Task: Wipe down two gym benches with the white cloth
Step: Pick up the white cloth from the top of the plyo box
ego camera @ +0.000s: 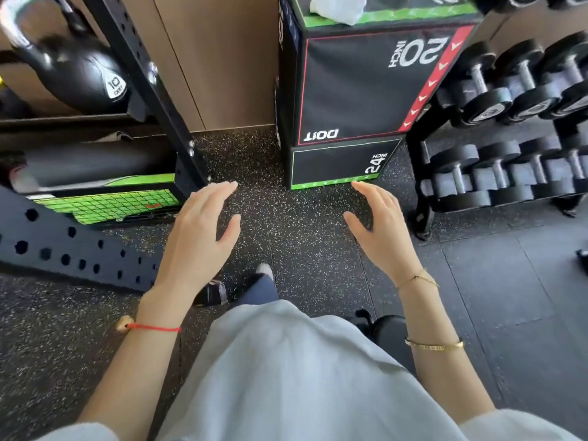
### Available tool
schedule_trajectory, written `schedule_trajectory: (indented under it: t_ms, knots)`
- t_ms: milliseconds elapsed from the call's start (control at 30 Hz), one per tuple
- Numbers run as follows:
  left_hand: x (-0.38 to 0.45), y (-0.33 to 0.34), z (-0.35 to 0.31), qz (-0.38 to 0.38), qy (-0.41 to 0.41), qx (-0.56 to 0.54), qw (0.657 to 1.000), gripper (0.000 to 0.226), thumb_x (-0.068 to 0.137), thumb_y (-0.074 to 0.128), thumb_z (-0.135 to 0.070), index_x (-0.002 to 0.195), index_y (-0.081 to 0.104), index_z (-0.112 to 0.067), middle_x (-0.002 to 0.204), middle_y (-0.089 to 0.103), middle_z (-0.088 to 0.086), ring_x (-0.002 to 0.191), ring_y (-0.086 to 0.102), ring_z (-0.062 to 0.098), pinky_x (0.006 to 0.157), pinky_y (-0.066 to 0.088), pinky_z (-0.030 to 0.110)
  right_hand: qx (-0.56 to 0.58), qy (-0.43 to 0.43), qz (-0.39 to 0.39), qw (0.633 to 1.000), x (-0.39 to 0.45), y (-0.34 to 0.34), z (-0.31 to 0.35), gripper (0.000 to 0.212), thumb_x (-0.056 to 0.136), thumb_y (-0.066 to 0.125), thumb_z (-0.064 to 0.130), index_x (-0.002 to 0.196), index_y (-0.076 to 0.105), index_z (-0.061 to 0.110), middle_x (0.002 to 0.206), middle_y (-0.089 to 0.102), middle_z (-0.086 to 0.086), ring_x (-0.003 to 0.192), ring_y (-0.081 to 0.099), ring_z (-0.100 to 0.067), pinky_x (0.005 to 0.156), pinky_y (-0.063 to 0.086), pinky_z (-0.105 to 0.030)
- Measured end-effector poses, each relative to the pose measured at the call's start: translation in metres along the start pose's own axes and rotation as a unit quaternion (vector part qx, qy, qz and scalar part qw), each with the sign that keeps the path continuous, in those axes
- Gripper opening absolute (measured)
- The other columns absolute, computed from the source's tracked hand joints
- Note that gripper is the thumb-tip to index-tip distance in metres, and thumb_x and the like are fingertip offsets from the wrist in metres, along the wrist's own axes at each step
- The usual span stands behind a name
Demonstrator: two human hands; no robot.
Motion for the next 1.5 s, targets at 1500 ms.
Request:
schedule_trajectory:
  t_ms: [1500]
  knots:
    - [0.658,0.197,-0.026,-0.036,-0.099,0.035,0.994,0.045,0.093,0.058,-0.014,0.137,0.053,-0.007,0.140,0.053,0.009,0.134,0.045,0.024,0.117,0.033,0.038,-0.056,-0.080,0.169,0.981,0.754,-0.005,-0.174,0.073,0.095,0.058,0.036,0.152,0.024,0.006,0.160,0.023,-0.012,0.149,0.016,-0.028,0.121,0.016,-0.039]
Point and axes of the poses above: each hand's wrist, its own x-axis towards the middle knuckle, its own y-axis out of the palm, z = x × y, the point moved 1 cm from there along x, towards the middle knuckle
